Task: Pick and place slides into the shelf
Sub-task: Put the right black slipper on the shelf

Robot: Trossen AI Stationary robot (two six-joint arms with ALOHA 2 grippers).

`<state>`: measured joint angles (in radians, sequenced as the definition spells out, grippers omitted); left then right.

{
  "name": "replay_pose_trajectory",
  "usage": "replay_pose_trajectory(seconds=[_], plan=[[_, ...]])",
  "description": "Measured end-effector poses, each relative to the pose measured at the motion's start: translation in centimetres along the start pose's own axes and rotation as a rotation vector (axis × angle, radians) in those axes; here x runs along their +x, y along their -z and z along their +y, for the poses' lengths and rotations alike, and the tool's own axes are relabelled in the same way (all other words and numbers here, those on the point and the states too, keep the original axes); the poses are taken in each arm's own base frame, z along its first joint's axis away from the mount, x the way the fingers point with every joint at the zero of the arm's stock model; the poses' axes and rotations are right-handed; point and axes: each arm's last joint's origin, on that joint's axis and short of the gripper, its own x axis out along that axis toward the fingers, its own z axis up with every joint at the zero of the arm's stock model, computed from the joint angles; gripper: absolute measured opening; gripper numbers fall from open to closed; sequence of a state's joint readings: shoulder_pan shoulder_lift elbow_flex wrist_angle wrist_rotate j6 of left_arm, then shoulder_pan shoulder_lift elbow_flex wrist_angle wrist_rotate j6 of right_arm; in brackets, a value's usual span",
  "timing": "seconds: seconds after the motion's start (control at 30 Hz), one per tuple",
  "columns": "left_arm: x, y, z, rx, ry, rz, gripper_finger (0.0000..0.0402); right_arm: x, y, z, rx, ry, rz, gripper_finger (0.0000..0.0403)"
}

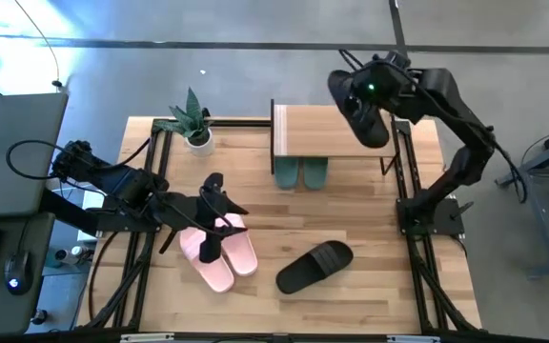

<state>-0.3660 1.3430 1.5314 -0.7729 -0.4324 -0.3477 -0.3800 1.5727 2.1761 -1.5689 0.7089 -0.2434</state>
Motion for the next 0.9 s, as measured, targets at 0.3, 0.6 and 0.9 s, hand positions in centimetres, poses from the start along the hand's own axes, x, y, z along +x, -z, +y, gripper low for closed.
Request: replay_pose_trajectory(seconds=[0.3,0.6,0.9], plan=[[0.2,0.9,0.3,0.065,-0.060,0.060,0.0175,5.3,4.0,4.3,-0.063,0.134,0.063,0.0000],[0.2,1.1,0.4,0.077,-0.069,0.080,0.0175,9.9,8.2,6.9,-0.064,0.191,0.175,0.0000],[0.2,0.8,0.4,0.065,-0.081,0.054,0.0175,13.2,10.2,8.6,-0.016,0.227,0.254,0.0000]])
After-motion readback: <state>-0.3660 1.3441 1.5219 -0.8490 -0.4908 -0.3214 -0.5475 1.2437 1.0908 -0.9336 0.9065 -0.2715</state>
